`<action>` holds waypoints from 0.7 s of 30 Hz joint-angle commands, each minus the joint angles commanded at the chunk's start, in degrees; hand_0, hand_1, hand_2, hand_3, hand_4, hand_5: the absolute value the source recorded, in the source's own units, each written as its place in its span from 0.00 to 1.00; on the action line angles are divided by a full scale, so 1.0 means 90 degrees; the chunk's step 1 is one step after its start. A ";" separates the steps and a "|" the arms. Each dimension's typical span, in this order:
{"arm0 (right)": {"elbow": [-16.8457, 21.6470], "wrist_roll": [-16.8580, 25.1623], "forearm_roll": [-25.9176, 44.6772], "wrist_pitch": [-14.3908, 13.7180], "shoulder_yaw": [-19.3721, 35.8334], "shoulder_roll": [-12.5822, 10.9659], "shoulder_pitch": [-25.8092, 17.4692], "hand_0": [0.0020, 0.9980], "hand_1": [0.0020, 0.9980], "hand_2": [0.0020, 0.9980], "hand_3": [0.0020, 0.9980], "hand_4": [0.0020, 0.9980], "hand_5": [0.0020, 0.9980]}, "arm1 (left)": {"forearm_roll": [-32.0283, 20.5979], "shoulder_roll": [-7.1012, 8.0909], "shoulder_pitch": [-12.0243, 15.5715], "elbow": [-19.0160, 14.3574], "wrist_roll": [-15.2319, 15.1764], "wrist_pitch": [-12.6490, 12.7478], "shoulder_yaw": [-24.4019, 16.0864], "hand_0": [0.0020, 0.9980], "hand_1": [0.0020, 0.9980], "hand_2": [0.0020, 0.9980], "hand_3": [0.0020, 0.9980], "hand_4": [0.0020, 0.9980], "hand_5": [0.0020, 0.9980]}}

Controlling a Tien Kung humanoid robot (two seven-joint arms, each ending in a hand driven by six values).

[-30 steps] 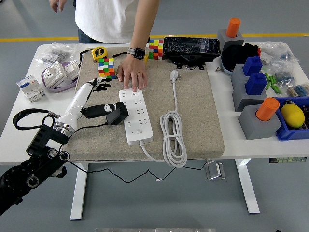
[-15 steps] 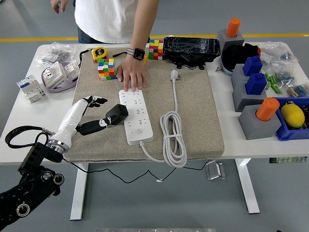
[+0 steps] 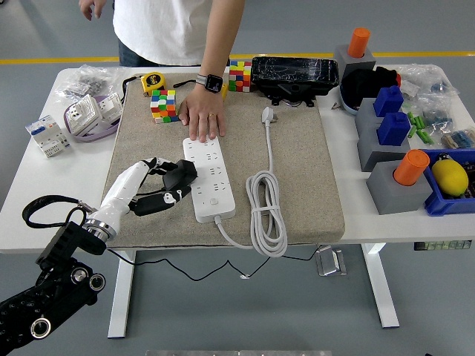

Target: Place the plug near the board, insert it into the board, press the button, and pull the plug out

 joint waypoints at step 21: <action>0.0006 0.0005 0.0019 0.0002 -0.0043 -0.0015 0.0014 0.60 0.64 0.64 0.55 0.95 0.49 | 0.0034 -0.0245 -0.0360 0.0105 0.0121 -0.0137 0.0233 0.74 0.72 0.71 0.68 0.86 0.54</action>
